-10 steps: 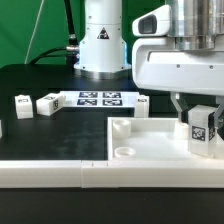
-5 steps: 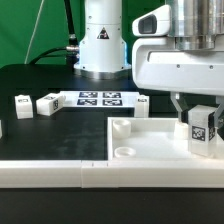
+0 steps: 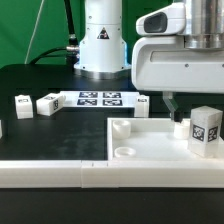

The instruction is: Assemble one leg

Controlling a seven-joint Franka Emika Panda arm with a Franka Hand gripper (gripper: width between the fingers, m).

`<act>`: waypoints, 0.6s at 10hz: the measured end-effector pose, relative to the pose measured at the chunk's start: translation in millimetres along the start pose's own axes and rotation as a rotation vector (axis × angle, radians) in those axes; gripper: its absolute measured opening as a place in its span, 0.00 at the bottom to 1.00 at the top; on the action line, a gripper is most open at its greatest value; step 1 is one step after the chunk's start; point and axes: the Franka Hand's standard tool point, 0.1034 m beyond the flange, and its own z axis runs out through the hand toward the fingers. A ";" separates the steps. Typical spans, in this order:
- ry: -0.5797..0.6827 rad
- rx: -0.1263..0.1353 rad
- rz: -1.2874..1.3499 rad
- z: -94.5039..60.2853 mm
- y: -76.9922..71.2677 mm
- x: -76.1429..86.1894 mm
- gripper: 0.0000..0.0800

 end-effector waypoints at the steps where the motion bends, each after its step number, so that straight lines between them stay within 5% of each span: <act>1: -0.004 -0.004 -0.117 0.4 -0.5 -1.2 0.81; 6: -0.026 -0.030 -0.580 0.8 -4.8 -8.2 0.81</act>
Offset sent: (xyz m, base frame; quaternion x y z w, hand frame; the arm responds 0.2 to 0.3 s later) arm -0.0059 0.0069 0.0022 -0.0087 -0.0219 -0.2926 0.9560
